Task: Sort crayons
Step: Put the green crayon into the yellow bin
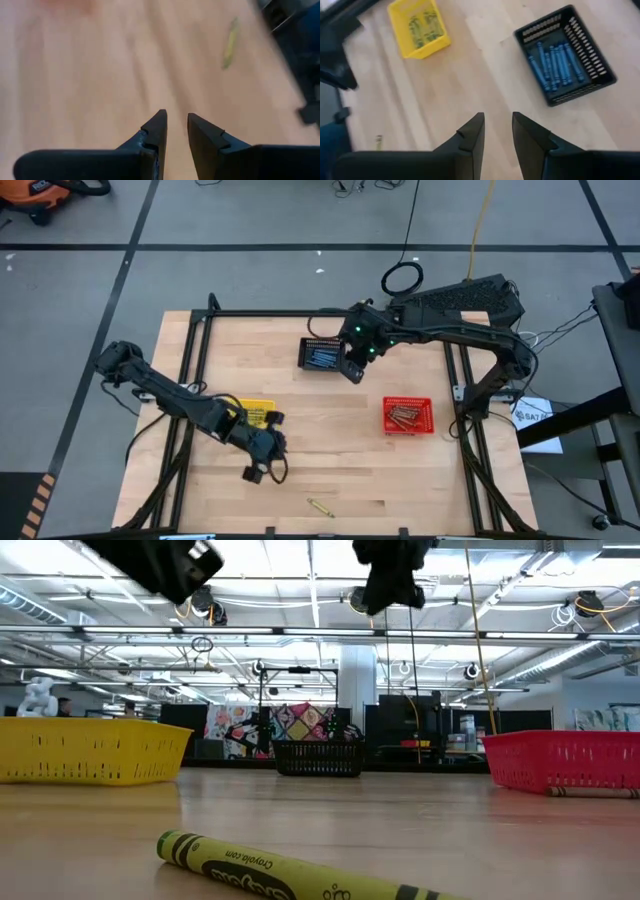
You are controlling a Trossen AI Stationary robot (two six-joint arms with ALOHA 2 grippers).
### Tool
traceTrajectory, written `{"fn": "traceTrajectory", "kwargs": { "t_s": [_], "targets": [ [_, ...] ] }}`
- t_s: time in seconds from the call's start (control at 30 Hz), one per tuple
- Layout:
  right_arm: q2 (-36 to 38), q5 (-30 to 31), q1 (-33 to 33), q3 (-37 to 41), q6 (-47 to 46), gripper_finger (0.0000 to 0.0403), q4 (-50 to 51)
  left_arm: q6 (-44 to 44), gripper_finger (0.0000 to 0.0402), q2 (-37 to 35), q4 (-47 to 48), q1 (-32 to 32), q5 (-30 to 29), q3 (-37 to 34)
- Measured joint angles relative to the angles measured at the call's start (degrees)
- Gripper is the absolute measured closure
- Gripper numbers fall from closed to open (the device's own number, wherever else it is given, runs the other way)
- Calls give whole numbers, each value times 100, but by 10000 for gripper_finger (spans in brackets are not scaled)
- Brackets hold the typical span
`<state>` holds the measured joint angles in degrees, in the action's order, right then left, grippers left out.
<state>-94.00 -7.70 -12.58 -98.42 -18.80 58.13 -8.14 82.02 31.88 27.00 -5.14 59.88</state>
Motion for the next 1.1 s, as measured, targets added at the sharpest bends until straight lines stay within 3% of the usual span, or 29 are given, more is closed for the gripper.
{"fn": "traceTrajectory", "kwargs": {
  "t_s": [0.13, 0.6, 1.1],
  "targets": [
    [2, 4, 286, -381, -280, 316, 235, 138, 322, 280, -628, 44, 133, 48],
    [0, 32, 1182, -611, -930, 316, 563, 259, 322, 1997, 14, 405, 188, 1558],
    [0, 356, 1629, -611, -1501, 316, 556, 255, 322, 3353, -401, 682, 192, 2415]
  ]
}}
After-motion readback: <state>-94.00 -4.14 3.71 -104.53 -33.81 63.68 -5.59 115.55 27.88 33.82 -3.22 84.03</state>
